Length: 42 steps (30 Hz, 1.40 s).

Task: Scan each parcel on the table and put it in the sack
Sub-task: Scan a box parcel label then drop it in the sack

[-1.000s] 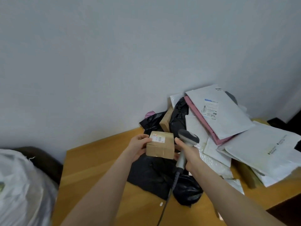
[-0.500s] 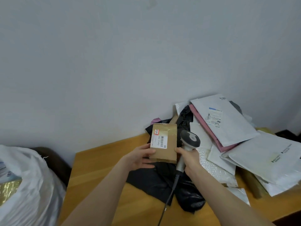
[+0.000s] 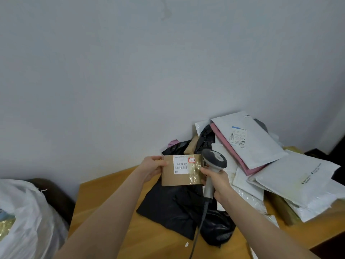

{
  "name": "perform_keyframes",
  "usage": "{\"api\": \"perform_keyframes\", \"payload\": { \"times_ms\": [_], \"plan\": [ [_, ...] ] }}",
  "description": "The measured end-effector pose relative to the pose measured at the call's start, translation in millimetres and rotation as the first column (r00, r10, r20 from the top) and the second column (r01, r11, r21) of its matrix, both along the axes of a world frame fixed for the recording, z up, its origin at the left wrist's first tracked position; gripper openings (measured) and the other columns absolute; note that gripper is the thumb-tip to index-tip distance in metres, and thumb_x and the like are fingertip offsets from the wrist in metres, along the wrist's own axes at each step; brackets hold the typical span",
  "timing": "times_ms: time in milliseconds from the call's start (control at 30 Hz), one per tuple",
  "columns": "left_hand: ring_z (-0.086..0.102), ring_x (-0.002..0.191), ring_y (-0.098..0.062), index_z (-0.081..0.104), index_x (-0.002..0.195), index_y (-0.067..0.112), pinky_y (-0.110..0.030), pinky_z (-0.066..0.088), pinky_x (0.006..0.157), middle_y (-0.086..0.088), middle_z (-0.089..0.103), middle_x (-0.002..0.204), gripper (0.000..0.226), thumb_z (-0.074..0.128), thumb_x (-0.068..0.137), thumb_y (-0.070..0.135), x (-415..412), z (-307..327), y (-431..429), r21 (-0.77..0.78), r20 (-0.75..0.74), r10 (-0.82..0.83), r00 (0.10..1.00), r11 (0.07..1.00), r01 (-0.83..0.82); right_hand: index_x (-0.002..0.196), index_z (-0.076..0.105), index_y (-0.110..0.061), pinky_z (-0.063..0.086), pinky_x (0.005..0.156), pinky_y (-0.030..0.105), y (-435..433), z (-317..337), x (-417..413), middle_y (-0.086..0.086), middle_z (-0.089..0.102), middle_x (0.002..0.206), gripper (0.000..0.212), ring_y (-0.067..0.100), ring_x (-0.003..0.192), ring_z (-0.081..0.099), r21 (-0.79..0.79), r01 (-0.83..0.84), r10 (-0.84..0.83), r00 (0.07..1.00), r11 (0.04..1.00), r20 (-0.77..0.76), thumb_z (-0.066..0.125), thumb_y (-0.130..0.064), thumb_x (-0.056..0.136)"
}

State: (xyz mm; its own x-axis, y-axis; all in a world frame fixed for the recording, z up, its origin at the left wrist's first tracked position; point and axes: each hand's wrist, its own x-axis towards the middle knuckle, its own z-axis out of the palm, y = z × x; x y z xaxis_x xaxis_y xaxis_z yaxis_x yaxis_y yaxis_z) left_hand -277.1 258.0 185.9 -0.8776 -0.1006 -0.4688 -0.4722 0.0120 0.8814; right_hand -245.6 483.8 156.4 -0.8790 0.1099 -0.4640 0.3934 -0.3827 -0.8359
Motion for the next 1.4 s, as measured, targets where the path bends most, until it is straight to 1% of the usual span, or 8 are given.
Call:
{"api": "perform_keyframes", "payload": {
  "times_ms": [100, 200, 333, 433, 733, 933, 1267, 1400],
  "plan": [
    [0.065, 0.101, -0.025, 0.053, 0.128, -0.004, -0.035, 0.054, 0.084, -0.014, 0.067, 0.112, 0.053, 0.074, 0.079, 0.002, -3.1, -5.0, 3.2, 0.008, -0.013, 0.085, 0.996, 0.996, -0.085, 0.093, 0.065, -0.005, 0.053, 0.059, 0.026, 1.6, 0.6, 2.5, 0.007, 0.07, 0.083, 0.014, 0.017, 0.074, 0.067, 0.027, 0.003, -0.002, 1.0, 1.0, -0.021, 0.072, -0.002, 0.082],
    [0.061, 0.103, -0.024, 0.054, 0.13, 0.005, -0.04, 0.05, 0.076, -0.008, 0.066, 0.111, 0.05, 0.073, 0.083, 0.01, -5.7, -9.8, 4.3, -0.028, -0.056, 0.169, 0.984, 0.985, -0.17, 0.097, 0.065, -0.004, 0.053, 0.061, 0.027, -1.0, 1.8, 9.9, 0.01, 0.071, 0.086, 0.017, 0.02, 0.077, 0.067, 0.149, 0.001, 0.005, 0.999, 0.989, -0.041, 0.073, -0.009, 0.083],
    [0.06, 0.106, -0.026, 0.052, 0.132, 0.008, -0.043, 0.05, 0.083, -0.009, 0.064, 0.116, 0.049, 0.069, 0.087, 0.011, -9.5, -16.2, 6.3, -0.02, -0.095, 0.26, 0.961, 0.964, -0.263, 0.083, 0.064, -0.002, 0.046, 0.046, 0.024, -12.5, 6.6, 29.0, 0.006, 0.064, 0.054, 0.017, 0.013, 0.042, 0.055, 0.23, -0.1, 0.11, 0.994, 0.968, -0.029, 0.072, -0.017, 0.085],
    [0.06, 0.108, -0.028, 0.05, 0.133, 0.006, -0.043, 0.051, 0.087, -0.011, 0.063, 0.121, 0.049, 0.068, 0.088, 0.01, -11.3, -20.9, 7.4, -0.021, -0.115, 0.308, 0.944, 0.95, -0.313, 0.076, 0.063, -0.002, 0.042, 0.04, 0.022, -23.2, 9.9, 44.7, 0.005, 0.06, 0.047, 0.021, 0.011, 0.036, 0.051, 0.276, -0.167, 0.178, 0.984, 0.946, -0.015, 0.071, -0.019, 0.086],
    [0.057, 0.114, -0.029, 0.049, 0.136, 0.007, -0.048, 0.048, 0.097, -0.011, 0.061, 0.126, 0.049, 0.065, 0.09, 0.011, -9.7, -31.4, 5.0, -0.074, -0.127, 0.343, 0.931, 0.932, -0.354, 0.06, 0.062, -0.004, 0.046, 0.045, 0.024, -33.7, 20.0, 64.9, 0.006, 0.061, 0.048, 0.026, 0.012, 0.038, 0.053, 0.332, -0.253, 0.254, 0.966, 0.909, 0.042, 0.068, -0.015, 0.083],
    [0.057, 0.113, -0.029, 0.049, 0.135, 0.008, -0.047, 0.049, 0.097, -0.01, 0.061, 0.125, 0.048, 0.065, 0.09, 0.012, -8.1, -33.9, 4.0, -0.085, -0.117, 0.357, 0.927, 0.926, -0.367, 0.062, 0.062, -0.004, 0.045, 0.044, 0.022, -33.4, 24.3, 67.8, 0.004, 0.06, 0.047, 0.023, 0.011, 0.038, 0.053, 0.369, -0.27, 0.27, 0.962, 0.89, 0.053, 0.068, -0.014, 0.083],
    [0.058, 0.112, -0.028, 0.051, 0.133, 0.008, -0.044, 0.05, 0.092, -0.009, 0.062, 0.124, 0.046, 0.066, 0.09, 0.012, -1.9, -34.1, 8.6, -0.088, -0.125, 0.366, 0.922, 0.922, -0.377, 0.064, 0.062, -0.005, 0.043, 0.043, 0.021, -29.9, 24.5, 72.6, 0.004, 0.059, 0.049, 0.021, 0.011, 0.039, 0.052, 0.347, -0.288, 0.286, 0.957, 0.893, 0.056, 0.068, -0.013, 0.082],
    [0.056, 0.114, -0.028, 0.051, 0.134, 0.009, -0.046, 0.049, 0.095, -0.009, 0.061, 0.125, 0.047, 0.066, 0.09, 0.013, 7.9, -34.6, 8.2, -0.08, -0.126, 0.387, 0.913, 0.914, -0.399, 0.064, 0.061, -0.005, 0.043, 0.042, 0.021, -30.2, 23.5, 76.3, 0.003, 0.058, 0.049, 0.02, 0.011, 0.039, 0.052, 0.334, -0.301, 0.305, 0.952, 0.893, 0.044, 0.068, -0.012, 0.082]
  ]
}}
